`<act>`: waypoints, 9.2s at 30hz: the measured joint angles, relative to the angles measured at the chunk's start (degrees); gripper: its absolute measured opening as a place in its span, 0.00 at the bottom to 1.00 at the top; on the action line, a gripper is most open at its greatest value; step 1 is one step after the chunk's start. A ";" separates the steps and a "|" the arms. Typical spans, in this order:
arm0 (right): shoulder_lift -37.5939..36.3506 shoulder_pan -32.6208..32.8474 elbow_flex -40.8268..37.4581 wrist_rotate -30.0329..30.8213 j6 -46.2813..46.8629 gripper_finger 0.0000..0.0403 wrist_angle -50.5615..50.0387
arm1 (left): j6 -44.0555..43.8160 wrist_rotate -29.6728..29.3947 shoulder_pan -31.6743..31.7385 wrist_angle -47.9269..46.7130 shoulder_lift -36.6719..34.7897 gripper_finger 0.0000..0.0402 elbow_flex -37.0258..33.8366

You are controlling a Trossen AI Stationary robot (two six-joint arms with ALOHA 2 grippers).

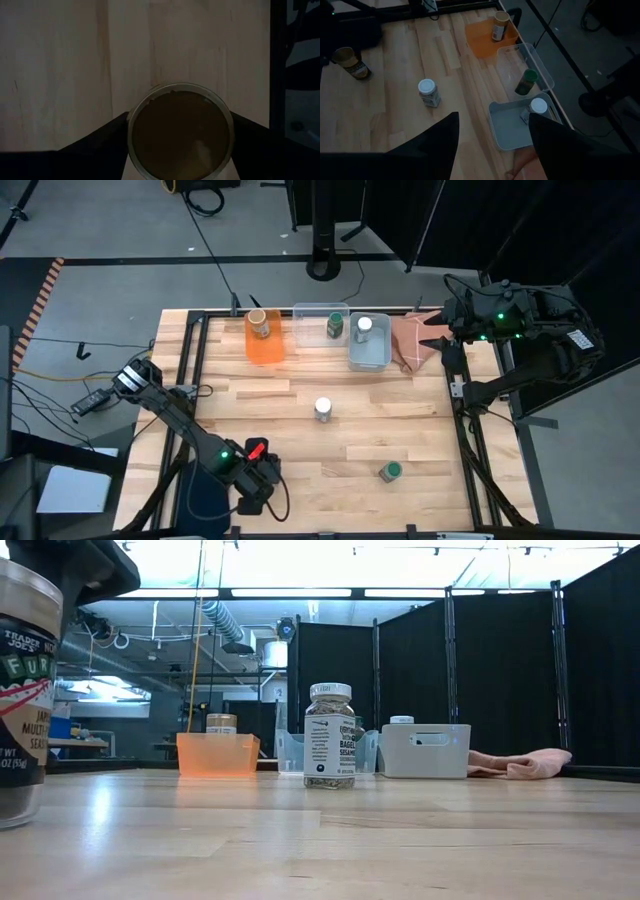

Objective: Sort spices by type
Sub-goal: Put the gold seasoning bottle into the orange bin, then put the green seasoning bottle into the transparent bin

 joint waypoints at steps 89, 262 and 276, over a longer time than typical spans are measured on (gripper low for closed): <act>0.00 -0.04 0.00 0.20 2.19 0.61 0.44 | 1.37 -18.97 63.70 -9.60 -18.78 0.70 0.00; 21.09 38.03 -36.42 -12.43 7.43 0.88 27.34 | 22.83 22.29 47.98 3.70 -18.51 0.88 0.13; 25.31 40.07 -36.46 -9.72 7.93 0.90 28.20 | 22.85 22.15 47.98 3.59 -18.49 0.88 0.13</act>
